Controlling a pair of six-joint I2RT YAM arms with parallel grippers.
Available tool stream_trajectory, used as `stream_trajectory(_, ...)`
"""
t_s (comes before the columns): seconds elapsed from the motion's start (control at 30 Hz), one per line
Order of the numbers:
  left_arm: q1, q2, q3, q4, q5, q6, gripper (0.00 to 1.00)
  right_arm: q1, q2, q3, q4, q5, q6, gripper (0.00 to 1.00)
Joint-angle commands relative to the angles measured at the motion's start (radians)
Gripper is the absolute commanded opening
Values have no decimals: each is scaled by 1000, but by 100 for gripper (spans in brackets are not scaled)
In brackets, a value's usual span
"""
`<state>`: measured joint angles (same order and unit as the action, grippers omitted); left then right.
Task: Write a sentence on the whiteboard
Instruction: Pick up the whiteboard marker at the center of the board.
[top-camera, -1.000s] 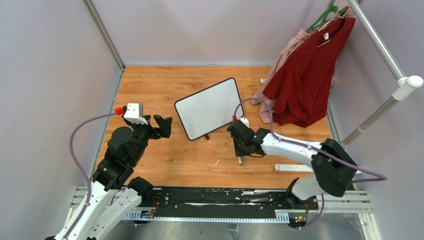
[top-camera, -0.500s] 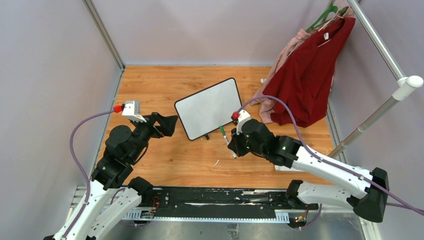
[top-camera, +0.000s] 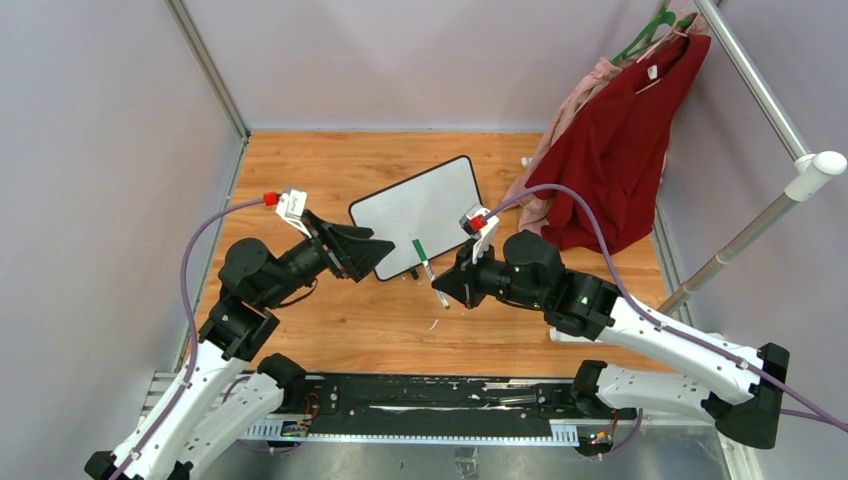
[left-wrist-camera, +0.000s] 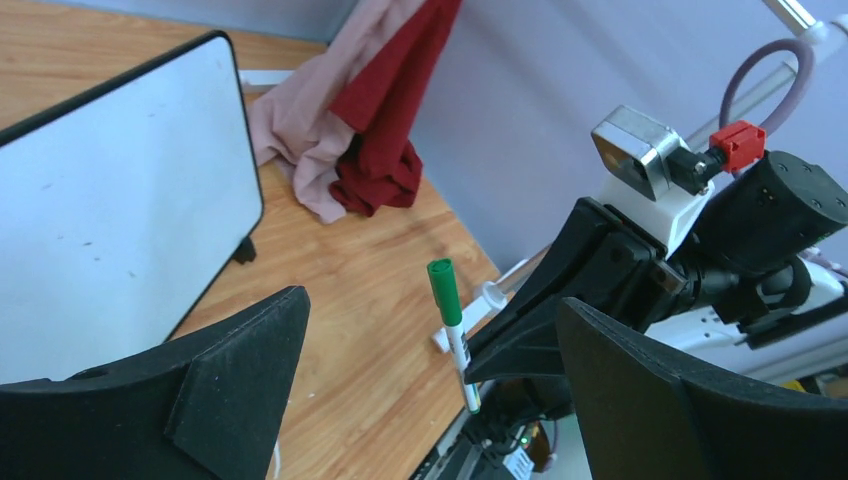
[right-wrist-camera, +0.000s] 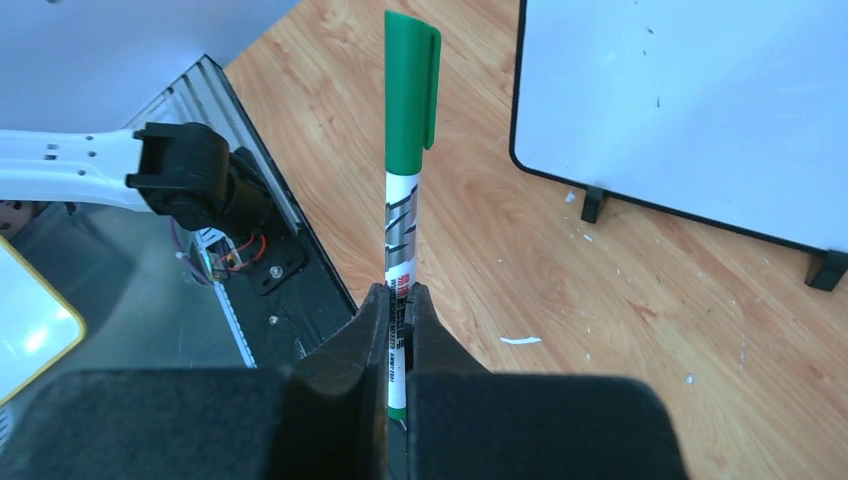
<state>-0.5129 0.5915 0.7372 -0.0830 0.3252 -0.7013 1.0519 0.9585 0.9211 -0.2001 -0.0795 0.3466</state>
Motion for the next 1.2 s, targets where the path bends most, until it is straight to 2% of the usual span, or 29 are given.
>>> stream_trajectory(0.0,-4,17,-35,114,110,-78,100,16,-6,38,79,-51,-8,0)
stream_trajectory(0.23,-4,44,-44,160,155,-100,99,17,-15,28,120,-77,18,0)
stream_trajectory(0.47,-7,87,-39,180,201,-119,89,30,18,58,146,-93,30,0)
stream_trajectory(0.73,-15,103,-31,187,206,-122,68,63,67,97,163,-83,27,0)
stream_trajectory(0.83,-16,100,-32,187,204,-125,64,69,75,104,163,-77,26,0)
stream_trajectory(1.03,-16,93,-34,193,207,-128,43,84,80,107,159,-62,20,0)
stream_trajectory(1.17,-16,88,-39,204,217,-138,34,88,79,107,156,-50,18,0)
